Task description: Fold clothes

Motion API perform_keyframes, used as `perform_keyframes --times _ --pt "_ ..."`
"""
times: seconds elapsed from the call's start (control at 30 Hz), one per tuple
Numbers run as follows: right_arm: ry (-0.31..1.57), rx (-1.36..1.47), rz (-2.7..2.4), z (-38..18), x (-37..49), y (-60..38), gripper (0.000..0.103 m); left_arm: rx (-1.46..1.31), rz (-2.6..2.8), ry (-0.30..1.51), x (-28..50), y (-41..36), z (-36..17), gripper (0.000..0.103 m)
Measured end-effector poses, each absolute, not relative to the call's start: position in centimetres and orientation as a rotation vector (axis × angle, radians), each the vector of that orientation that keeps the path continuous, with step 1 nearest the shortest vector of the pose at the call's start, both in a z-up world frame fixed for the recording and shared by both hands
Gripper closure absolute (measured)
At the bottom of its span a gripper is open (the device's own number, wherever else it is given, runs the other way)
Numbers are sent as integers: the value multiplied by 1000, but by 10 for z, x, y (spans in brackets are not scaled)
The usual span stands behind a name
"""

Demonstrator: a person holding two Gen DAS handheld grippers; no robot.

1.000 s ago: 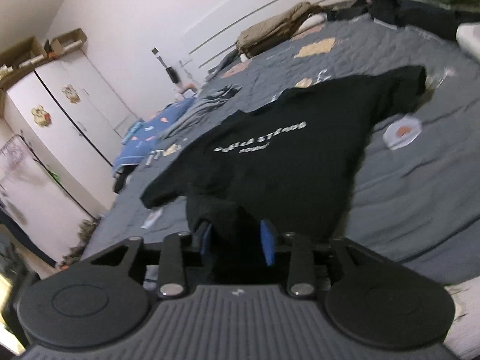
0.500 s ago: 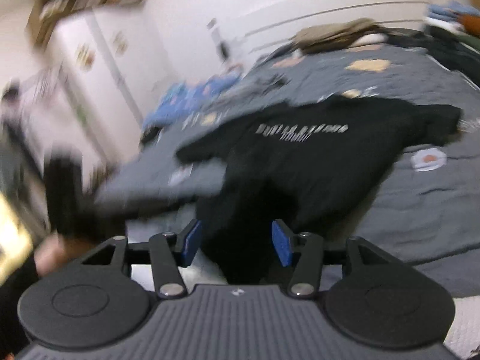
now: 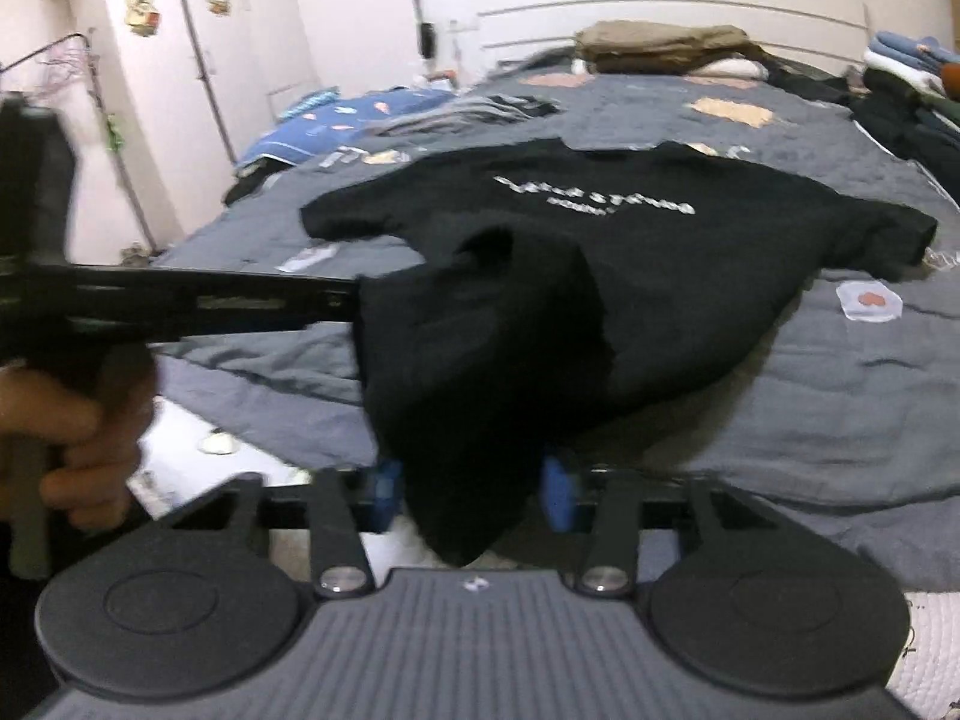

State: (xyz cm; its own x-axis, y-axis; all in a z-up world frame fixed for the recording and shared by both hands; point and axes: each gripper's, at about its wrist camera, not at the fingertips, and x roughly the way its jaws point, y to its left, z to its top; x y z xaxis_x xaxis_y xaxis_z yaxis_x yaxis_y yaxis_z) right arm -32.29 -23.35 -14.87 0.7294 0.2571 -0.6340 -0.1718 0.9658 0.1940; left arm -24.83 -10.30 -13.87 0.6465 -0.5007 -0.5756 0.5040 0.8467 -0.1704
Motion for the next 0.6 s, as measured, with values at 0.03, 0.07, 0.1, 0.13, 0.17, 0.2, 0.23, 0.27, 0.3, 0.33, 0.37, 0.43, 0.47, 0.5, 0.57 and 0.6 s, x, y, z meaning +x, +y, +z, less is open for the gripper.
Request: perform_keyframes --times 0.03,0.07,0.1,0.13,0.17,0.2,0.23,0.27,0.3,0.33,0.37,0.43,0.47,0.5,0.57,0.6 --pt "725 124 223 -151 -320 -234 99 7 -572 654 -249 -103 -139 101" --pt "724 123 203 -152 -320 -236 99 5 -575 658 -249 -101 -139 101" --pt "707 124 189 -150 -322 -240 99 3 -579 663 -249 -99 -139 101" --pt "686 131 173 -145 -325 -246 99 1 -583 667 -250 -97 -139 101" --pt "665 139 157 -141 -328 -252 99 -4 -589 676 -250 -94 -139 102" --pt "647 160 141 -135 -331 -258 100 -11 -594 680 -251 -90 -138 102" --pt "628 177 132 -127 -334 -265 100 -15 -592 670 -253 -86 -135 101" --pt "609 191 123 -120 -338 -271 100 -19 -590 658 -255 -81 -133 102" --pt "589 188 110 -112 -343 -275 100 -27 -588 647 -258 -76 -129 102" --pt "568 184 100 -104 -348 -280 100 -47 -589 637 -259 -70 -124 102" --pt "549 178 99 -96 -353 -283 100 -68 -593 629 -260 -63 -119 102" --pt "509 163 95 -79 -363 -288 100 -86 -602 601 -264 -53 -106 102" --pt "489 155 92 -69 -369 -290 100 -79 -602 578 -268 -48 -98 102" --pt "473 144 91 -61 -374 -291 100 -76 -604 559 -272 -42 -90 102" --pt "438 95 98 -41 -384 -289 100 -67 -603 524 -281 -31 -75 102" --pt "429 54 95 -34 -388 -286 100 -63 -600 508 -285 -26 -68 102"
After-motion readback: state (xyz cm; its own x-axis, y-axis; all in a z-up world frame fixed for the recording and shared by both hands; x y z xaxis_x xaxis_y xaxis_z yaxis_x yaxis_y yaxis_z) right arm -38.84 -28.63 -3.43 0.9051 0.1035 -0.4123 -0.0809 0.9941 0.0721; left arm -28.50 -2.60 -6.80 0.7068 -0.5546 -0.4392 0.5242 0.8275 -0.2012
